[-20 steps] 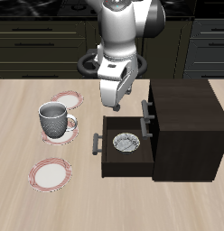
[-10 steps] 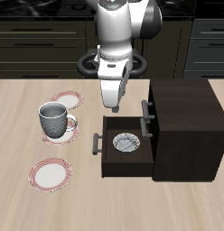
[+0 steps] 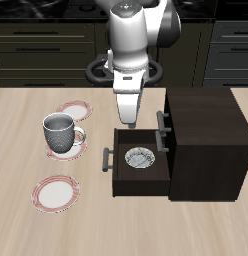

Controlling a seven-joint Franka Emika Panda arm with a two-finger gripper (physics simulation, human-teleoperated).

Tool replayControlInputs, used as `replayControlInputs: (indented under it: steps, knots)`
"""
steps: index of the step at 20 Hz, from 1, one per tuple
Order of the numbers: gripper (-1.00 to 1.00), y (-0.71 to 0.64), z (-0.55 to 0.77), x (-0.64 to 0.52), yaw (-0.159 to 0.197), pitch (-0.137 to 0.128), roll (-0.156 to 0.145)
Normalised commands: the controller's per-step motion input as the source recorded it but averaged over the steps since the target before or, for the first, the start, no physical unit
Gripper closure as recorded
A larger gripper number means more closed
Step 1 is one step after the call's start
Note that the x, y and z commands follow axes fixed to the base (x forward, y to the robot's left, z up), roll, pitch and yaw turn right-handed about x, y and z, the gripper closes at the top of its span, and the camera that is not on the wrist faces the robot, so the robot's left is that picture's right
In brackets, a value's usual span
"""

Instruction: Place the bowl on top of the cabinet

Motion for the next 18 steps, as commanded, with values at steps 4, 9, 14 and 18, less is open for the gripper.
replayControlInputs:
  steps: [4, 9, 14, 18]
  knots:
    - [-1.00, 0.05, -0.15, -0.08, 0.120, -0.024, -0.025]
    - [-1.00, 0.10, -0.29, -0.14, 0.053, 0.035, 0.026]
    - [-1.00, 0.05, -0.15, -0.06, 0.016, 0.020, 0.008]
    - [-1.00, -0.04, -0.16, -0.13, 0.027, 0.004, -0.009]
